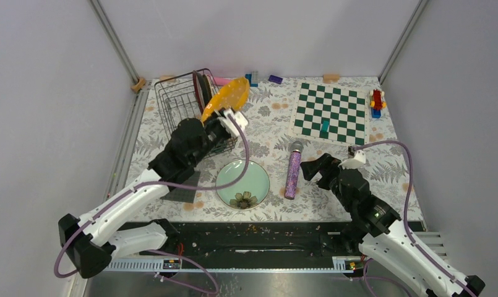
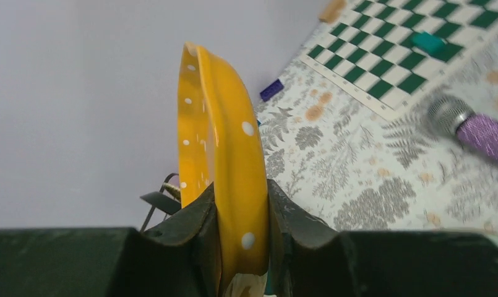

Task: Unload the mixed dishes from the dish rack
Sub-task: Pick up the plate from the dish rack.

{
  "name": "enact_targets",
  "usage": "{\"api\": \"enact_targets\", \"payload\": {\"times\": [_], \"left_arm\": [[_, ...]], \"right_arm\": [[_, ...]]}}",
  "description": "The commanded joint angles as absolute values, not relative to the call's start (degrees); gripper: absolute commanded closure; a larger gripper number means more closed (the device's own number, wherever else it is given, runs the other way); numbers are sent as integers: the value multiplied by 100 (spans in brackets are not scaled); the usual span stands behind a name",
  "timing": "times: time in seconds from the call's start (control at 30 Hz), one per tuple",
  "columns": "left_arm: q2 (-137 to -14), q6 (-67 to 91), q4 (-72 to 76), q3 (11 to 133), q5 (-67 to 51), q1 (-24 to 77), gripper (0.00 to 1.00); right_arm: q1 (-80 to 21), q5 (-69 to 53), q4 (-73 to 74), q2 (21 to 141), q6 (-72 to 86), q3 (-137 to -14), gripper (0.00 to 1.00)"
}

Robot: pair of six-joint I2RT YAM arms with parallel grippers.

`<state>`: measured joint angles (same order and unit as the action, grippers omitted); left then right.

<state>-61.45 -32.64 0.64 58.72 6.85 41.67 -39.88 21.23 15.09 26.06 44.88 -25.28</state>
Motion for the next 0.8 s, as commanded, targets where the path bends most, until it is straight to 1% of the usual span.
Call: {"api": "enact_targets", "payload": {"times": [0.0,0.2,0.33,0.53,0.63,0.77], "left_arm": [[-5504,-4810,1613,5504,437,4671,100],[-5126,-5900,1851,4583,697,5701,100],[-5211,-6667,2450,4001,1095,6265,100],[-5756,-7534,3561,3477,1531,6796,100],[-5949,-7707,3853,3379,1620,6968,100],[-6009,-7739,3892,3270,1583,7146,100]], "right_arm": [[-4029,1951,1663,2543,5033,-2922,1],[-4028,1749,1348,2678,5539,-3096,1],[-4026,1431,1205,2951,5813,-3344,1],[-4022,1430,1088,3102,6452,-3398,2],[-4028,1616,864,2985,6682,-3224,1],[-4026,1652,549,2880,6702,-3025,1]]}}
